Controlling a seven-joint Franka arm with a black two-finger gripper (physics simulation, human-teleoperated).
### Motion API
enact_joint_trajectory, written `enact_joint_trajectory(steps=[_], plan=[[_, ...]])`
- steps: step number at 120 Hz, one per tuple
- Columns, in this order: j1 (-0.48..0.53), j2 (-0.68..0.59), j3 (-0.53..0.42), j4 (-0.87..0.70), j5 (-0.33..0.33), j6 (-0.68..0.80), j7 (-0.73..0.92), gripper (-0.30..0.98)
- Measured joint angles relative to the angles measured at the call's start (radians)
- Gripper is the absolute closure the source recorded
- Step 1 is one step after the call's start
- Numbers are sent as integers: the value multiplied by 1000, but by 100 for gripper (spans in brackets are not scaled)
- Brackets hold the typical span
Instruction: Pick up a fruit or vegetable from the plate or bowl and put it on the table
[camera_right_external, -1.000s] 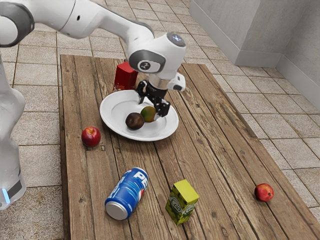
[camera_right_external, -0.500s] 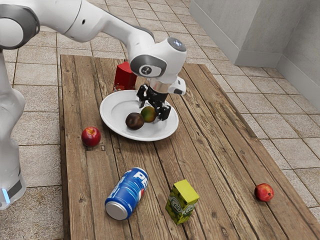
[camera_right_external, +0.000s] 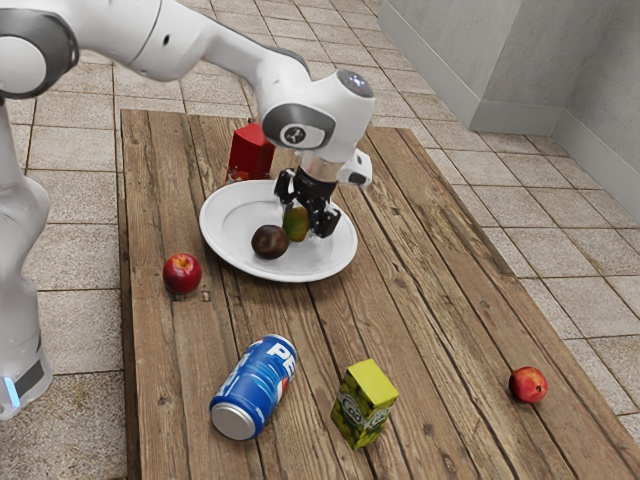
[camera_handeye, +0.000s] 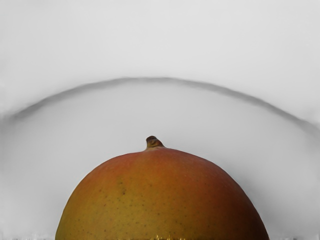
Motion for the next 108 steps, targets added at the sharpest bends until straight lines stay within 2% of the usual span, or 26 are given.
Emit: enact_joint_trajectory(steps=[10, 23, 43, 56, 73, 108], plan=[[2, -2, -20, 52, 11, -42, -1, 36], [1, 19, -85, 213, 27, -149, -1, 36], [-5, 213, -174, 544, 35, -314, 22, 35], [3, 348, -212, 678, 32, -370, 53, 35], [47, 433, -255, 715, 26, -376, 95, 36], [67, 478, -288, 701, 22, -252, 207, 36]])
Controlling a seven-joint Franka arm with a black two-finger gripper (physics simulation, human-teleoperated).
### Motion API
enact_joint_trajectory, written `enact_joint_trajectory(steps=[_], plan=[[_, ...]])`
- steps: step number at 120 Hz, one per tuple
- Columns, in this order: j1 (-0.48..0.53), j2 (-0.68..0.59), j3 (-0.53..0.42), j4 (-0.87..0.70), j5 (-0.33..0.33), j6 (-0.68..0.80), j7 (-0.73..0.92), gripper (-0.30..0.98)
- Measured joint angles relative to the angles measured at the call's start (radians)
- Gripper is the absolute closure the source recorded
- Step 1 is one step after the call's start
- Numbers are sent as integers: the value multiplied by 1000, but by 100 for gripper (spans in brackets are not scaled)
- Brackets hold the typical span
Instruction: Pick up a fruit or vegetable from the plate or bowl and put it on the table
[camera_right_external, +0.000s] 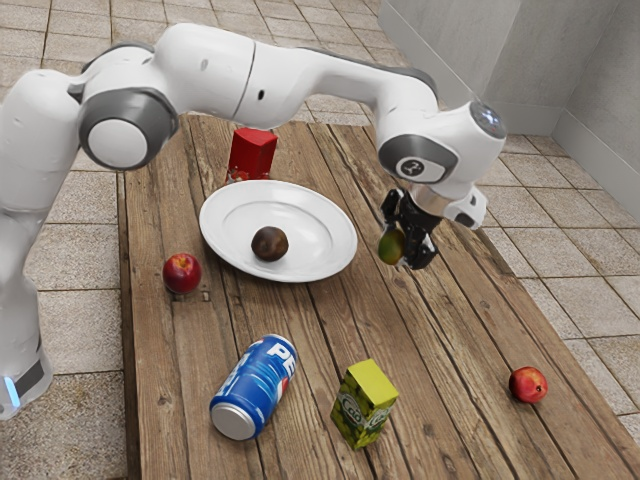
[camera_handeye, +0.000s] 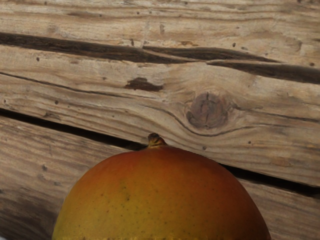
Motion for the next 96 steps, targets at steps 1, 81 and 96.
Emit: enact_joint_trajectory(steps=[1, 81, 96], plan=[[0, 1, -1, 0, 0, 4, 3, 36], [-4, -281, 165, -101, 5, 86, 300, 0], [35, -348, 226, -157, -1, 78, 366, 0]])
